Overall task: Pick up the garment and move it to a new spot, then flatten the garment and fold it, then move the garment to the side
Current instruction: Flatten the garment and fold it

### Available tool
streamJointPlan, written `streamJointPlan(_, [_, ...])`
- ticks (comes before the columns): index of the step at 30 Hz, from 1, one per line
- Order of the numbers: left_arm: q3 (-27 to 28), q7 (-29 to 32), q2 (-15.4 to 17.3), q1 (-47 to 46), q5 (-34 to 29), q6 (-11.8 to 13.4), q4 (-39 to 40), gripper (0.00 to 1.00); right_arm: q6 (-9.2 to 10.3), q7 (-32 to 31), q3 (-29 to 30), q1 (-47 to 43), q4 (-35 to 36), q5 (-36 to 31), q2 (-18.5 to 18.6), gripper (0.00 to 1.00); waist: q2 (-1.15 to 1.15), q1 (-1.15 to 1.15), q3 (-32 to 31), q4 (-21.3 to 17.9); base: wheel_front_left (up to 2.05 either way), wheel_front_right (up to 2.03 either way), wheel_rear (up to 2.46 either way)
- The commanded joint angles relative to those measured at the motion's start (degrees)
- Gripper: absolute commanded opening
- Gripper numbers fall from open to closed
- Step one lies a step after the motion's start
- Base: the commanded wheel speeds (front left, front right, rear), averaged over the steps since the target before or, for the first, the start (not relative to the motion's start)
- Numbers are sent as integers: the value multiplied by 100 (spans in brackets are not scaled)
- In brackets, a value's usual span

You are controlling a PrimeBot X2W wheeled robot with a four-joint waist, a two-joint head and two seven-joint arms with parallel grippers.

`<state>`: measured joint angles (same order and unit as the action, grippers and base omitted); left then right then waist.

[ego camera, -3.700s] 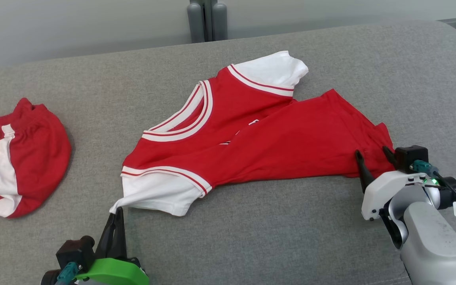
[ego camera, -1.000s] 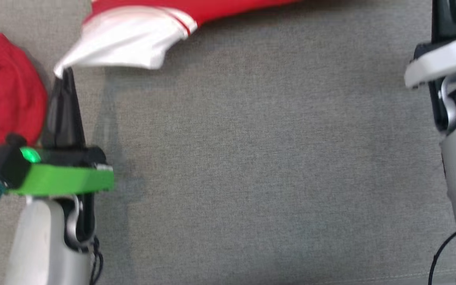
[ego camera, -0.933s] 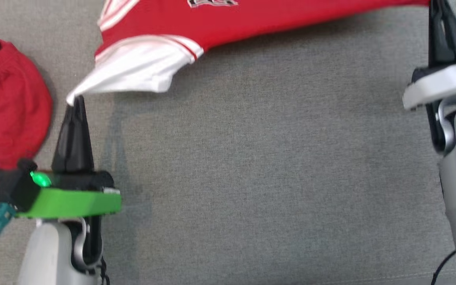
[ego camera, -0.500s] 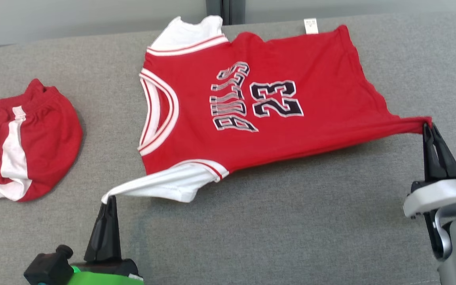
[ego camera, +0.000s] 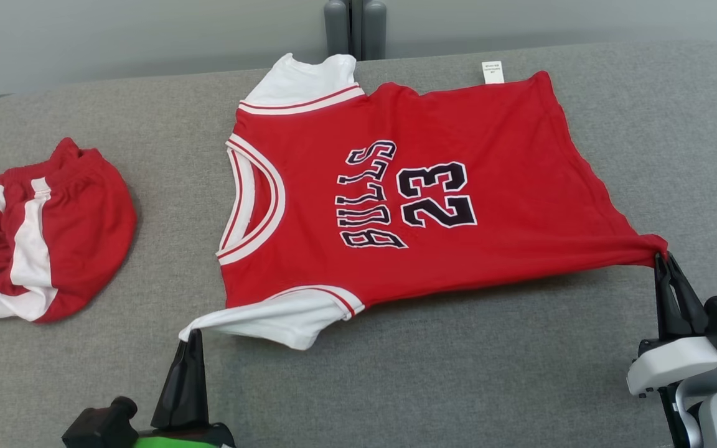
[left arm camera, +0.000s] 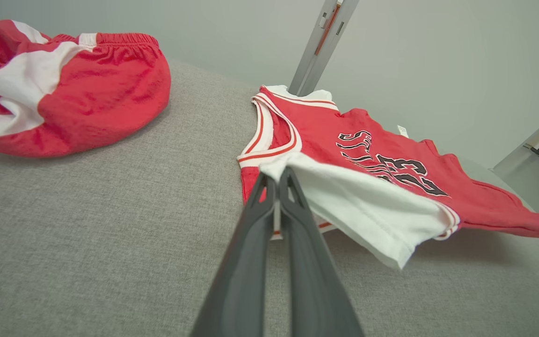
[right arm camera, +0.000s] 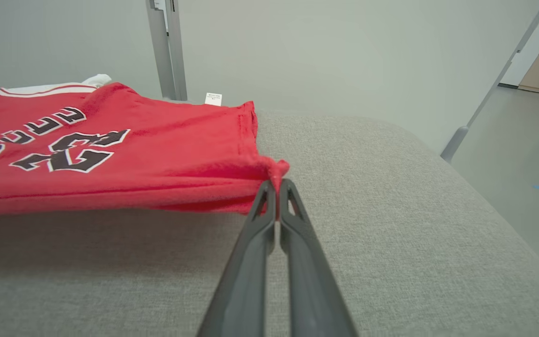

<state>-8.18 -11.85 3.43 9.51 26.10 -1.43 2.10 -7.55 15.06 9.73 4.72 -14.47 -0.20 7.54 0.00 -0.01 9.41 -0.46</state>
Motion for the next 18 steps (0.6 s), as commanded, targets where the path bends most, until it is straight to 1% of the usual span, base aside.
streamJointPlan(1, [14, -7, 11, -192, 28, 25, -72, 0, 12, 16, 4, 88, -103, -26, 56, 0, 0, 1, 34, -7, 0, 0, 0])
streamJointPlan(5, [-5, -55, 4, -512, 48, 11, -301, 0, 12, 16, 37, 260, -323, 40, 90, 0, 0, 1, 152, 26, 0, 0, 0])
streamJointPlan(11, [-139, -101, -17, -1259, 69, 28, -602, 0, 11, 16, 116, 677, -587, 12, 71, 0, 0, 1, 390, 106, 0, 0, 0])
streamJointPlan(15, [-251, -54, -23, -1853, 21, -23, -869, 0, 11, 16, 121, 1058, -772, -36, 103, 0, 0, 1, 580, 144, 0, 0, 0])
streamJointPlan(18, [-326, 9, 2, -2375, -16, -111, -1168, 0, 11, 16, 116, 1380, -941, -63, 156, 0, 0, 1, 765, 169, 0, 0, 0])
